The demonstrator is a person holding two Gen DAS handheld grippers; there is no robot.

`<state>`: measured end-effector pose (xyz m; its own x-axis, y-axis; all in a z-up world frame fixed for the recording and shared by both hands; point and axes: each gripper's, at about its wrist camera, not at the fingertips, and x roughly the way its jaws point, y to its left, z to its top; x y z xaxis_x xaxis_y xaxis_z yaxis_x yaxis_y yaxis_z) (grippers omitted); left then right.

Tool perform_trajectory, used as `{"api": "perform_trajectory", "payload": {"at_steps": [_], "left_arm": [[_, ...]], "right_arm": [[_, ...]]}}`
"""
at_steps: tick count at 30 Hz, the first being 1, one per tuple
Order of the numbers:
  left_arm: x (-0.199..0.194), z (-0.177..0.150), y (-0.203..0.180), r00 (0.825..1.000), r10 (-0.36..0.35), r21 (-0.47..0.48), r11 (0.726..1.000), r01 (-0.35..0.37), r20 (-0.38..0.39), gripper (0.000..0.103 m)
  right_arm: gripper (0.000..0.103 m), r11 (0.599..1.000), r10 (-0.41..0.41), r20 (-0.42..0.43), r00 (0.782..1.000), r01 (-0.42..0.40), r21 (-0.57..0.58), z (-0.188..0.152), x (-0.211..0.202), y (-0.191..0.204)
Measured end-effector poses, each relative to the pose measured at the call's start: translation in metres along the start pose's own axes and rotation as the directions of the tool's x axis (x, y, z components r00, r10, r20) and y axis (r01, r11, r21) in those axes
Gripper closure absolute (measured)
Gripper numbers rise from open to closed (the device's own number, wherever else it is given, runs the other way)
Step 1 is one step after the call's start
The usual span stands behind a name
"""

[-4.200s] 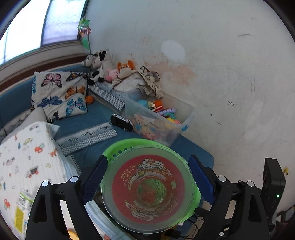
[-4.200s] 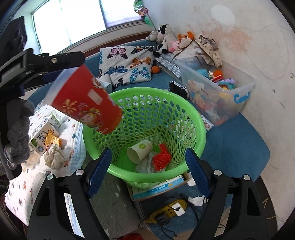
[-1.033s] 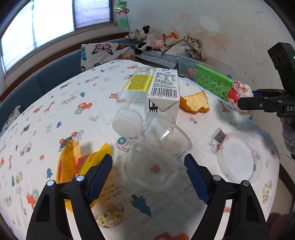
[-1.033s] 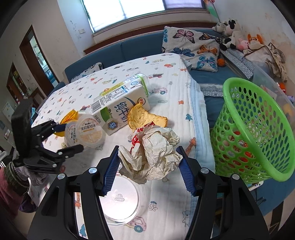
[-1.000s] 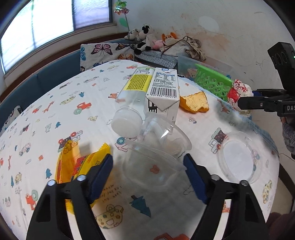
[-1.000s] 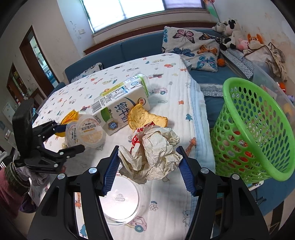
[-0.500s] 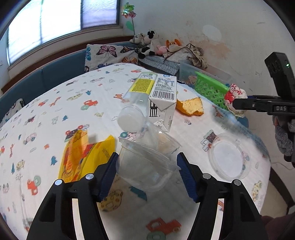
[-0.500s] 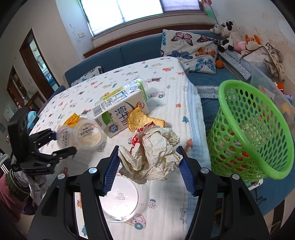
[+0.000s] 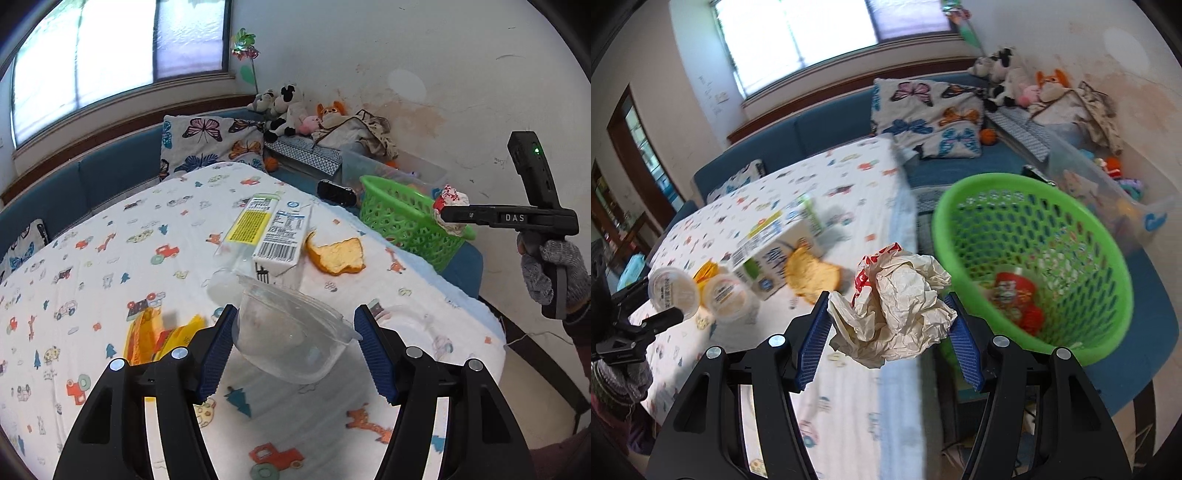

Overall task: Collect trash
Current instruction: 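Carry the tissue into the green basket and open right gripper while left gripper drops the container in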

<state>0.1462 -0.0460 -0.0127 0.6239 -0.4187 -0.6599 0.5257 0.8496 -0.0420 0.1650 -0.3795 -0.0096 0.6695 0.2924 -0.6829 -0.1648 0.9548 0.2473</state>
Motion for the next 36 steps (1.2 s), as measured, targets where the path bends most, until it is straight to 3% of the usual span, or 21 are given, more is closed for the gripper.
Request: {"api": "perform_trajectory", "payload": {"at_steps": [7,14,23,28,36], "left_arm": [[-0.008,0.004,-0.008,1.0,-0.012,0.004,1.0,0.012,0.013,0.04],[-0.005,0.031,-0.028,0.997,-0.067,0.02,0.998,0.066,0.045,0.04],[0.028,0.081,-0.072,0.988,-0.142,0.078,0.988,0.137,0.057,0.04],[0.055,0.114,-0.098,0.983,-0.175,0.102,0.98,0.17,0.047,0.04],[0.098,0.154,-0.134,0.979,-0.205,0.125,0.972,0.201,0.017,0.04]], "right_arm": [[0.041,0.998,-0.044,0.022,0.999,0.044,0.038,-0.001,-0.011,-0.028],[0.04,0.99,-0.121,0.028,0.992,0.119,0.076,0.006,-0.014,-0.062],[0.038,0.975,-0.19,0.008,0.982,0.188,0.118,0.012,-0.012,-0.107],[0.03,0.972,-0.193,0.009,0.981,0.19,0.141,0.014,-0.009,-0.123],[0.029,0.971,-0.176,0.023,0.984,0.17,0.17,0.01,-0.016,-0.14]]}}
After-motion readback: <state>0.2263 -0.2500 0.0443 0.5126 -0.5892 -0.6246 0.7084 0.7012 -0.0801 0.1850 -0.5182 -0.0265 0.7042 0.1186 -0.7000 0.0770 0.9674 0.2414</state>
